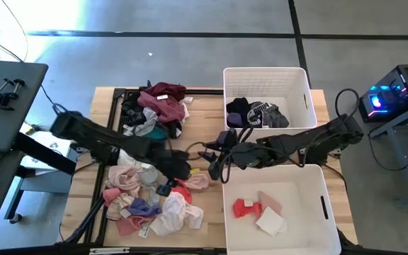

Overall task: Sort clothes
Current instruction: Put the orange sock into the bottom bin

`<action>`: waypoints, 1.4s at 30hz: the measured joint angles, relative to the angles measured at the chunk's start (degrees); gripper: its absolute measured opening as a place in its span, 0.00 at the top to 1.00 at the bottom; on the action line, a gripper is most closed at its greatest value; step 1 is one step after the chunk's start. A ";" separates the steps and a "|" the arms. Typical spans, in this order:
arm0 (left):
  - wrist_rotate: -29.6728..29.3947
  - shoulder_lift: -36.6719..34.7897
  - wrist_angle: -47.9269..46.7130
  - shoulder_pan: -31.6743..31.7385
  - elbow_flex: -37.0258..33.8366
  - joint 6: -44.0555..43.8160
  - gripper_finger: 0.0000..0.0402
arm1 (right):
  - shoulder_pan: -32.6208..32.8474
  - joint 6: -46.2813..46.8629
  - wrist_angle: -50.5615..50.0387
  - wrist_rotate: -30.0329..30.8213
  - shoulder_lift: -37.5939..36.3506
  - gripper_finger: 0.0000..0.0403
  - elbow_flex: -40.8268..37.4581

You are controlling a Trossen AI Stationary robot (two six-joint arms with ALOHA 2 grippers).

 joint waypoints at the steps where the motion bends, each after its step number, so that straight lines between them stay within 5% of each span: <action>1: 0.00 1.56 0.02 0.36 0.00 0.12 0.64 | 0.39 0.38 0.04 -0.07 -0.11 0.63 0.00; 11: -0.29 16.70 -2.52 1.78 -0.07 9.13 0.64 | 5.14 4.62 -0.75 5.03 -1.60 0.63 0.03; 18: -2.73 19.62 -2.01 1.07 0.33 7.39 0.72 | 8.47 7.62 -1.17 7.52 -1.50 0.63 0.07; 31: -9.88 4.71 -13.12 2.10 -0.09 4.17 0.98 | 12.06 8.46 -1.53 13.52 -1.49 0.63 0.07; 42: -8.27 -9.53 -11.06 2.99 -1.48 -0.01 0.95 | 10.13 9.33 -7.71 8.83 -1.47 0.63 0.02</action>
